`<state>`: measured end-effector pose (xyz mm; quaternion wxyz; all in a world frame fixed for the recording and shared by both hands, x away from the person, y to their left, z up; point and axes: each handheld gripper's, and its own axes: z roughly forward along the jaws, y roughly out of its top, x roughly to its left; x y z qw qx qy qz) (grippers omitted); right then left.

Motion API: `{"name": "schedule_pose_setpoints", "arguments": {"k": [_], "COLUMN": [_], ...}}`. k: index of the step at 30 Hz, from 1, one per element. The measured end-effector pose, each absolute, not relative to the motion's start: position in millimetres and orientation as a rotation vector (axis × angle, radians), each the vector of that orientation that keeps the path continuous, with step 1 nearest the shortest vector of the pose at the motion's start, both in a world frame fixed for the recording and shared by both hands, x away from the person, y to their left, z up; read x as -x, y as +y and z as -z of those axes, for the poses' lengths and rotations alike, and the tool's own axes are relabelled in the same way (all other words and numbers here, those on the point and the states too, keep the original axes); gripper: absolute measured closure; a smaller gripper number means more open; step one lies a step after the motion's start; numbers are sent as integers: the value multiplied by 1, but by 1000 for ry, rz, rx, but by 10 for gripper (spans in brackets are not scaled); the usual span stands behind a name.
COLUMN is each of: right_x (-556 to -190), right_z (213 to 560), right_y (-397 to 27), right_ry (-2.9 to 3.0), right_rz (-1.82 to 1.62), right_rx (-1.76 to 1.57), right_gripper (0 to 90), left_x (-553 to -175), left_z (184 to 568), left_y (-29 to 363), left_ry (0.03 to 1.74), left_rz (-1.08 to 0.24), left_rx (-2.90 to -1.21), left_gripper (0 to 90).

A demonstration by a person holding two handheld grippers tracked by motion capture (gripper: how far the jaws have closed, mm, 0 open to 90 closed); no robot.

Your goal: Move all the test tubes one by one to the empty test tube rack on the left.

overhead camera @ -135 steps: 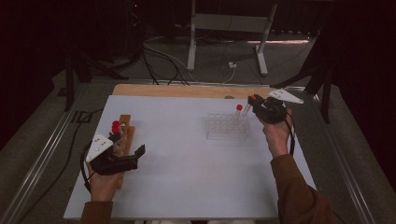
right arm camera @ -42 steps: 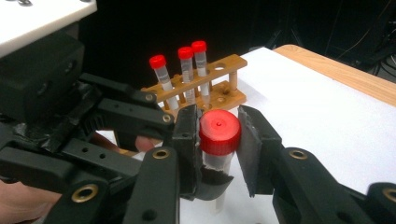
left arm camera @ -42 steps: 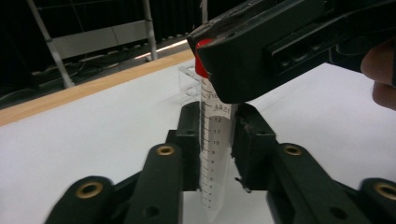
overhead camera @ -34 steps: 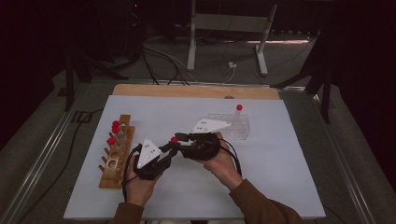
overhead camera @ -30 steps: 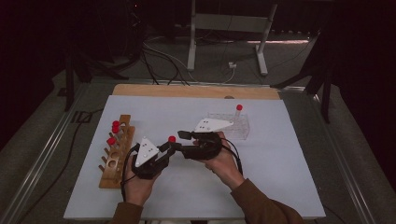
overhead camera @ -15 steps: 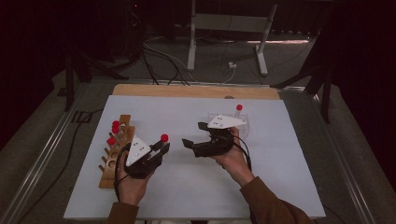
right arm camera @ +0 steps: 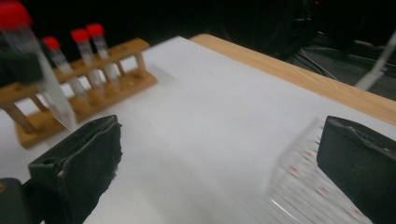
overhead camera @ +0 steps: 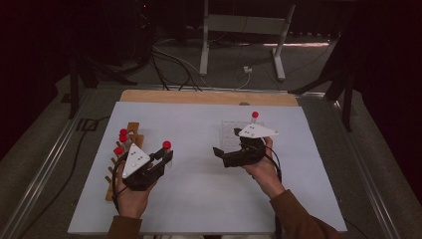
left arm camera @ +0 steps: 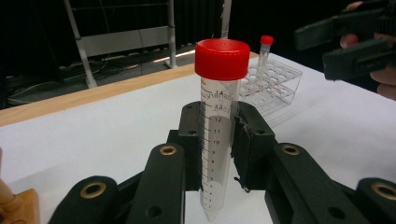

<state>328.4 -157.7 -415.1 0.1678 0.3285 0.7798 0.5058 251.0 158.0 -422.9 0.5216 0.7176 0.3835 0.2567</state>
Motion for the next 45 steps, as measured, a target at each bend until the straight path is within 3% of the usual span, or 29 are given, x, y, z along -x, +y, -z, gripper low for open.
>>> {"name": "schedule_pose_setpoints", "arguments": {"k": [23,45], "right_x": [-328,-315], "right_z": [423,434], "right_y": [-235,-277], "right_ry": [2040,1927], "right_rz": [-1415,-1416], "right_rx": [-1113,-1194], "right_gripper": [0,0], "left_x": [-245,-241], "left_z": [415,413], "left_y": [192,231], "left_ry": [1003,1086], "left_rz": [-652,-725], "left_rx": [-1667,-1621], "left_gripper": [756,756]}}
